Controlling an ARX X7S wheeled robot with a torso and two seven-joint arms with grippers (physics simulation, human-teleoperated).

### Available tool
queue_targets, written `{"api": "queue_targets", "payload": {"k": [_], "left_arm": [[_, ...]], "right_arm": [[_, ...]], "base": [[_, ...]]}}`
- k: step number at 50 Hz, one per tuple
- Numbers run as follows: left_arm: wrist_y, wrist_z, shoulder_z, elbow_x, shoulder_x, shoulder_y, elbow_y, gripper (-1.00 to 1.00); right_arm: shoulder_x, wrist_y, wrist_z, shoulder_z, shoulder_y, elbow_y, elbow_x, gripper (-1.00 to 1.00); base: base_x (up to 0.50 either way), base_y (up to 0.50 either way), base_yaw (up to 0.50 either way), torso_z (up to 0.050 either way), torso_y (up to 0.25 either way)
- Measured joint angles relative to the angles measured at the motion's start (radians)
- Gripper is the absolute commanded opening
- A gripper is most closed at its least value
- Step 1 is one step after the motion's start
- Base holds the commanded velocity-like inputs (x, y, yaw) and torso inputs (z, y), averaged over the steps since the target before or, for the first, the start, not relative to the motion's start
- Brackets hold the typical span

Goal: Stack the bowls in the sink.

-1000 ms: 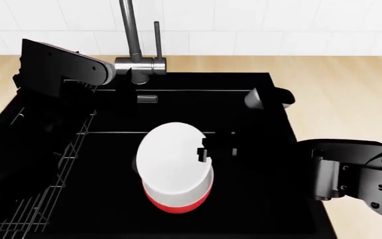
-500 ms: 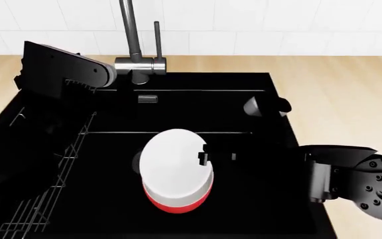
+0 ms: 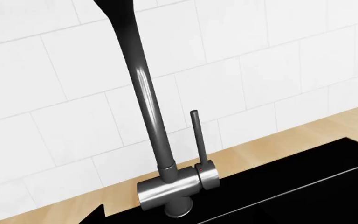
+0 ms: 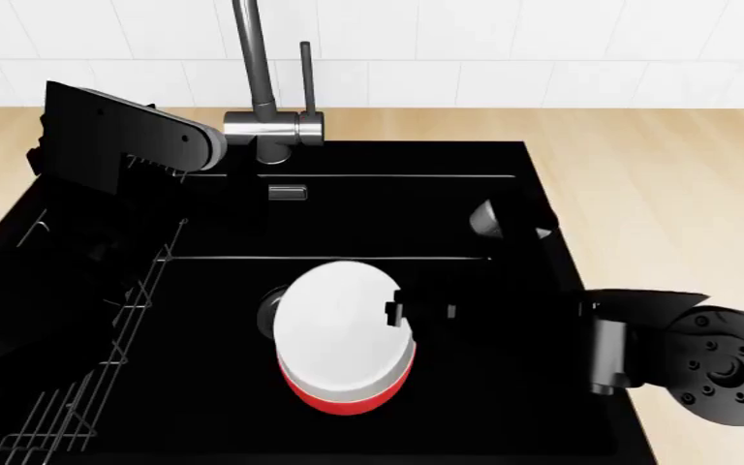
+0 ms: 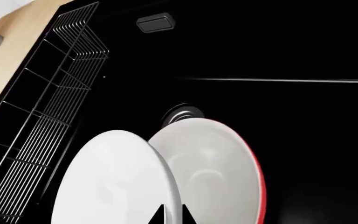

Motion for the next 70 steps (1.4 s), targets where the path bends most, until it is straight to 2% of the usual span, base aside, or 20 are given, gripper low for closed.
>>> {"api": "queue_targets", "payload": {"k": [70], "left_arm": [[0.012,0.004,0.008,0.002,-0.007,0.006,-0.003,1.00]], "right_arm": [[-0.080,0.019,-0.056,-0.014,-0.093,0.157,-0.001,-1.00]], "base": [[0.00,0.00,0.00,0.000,0.000]]}}
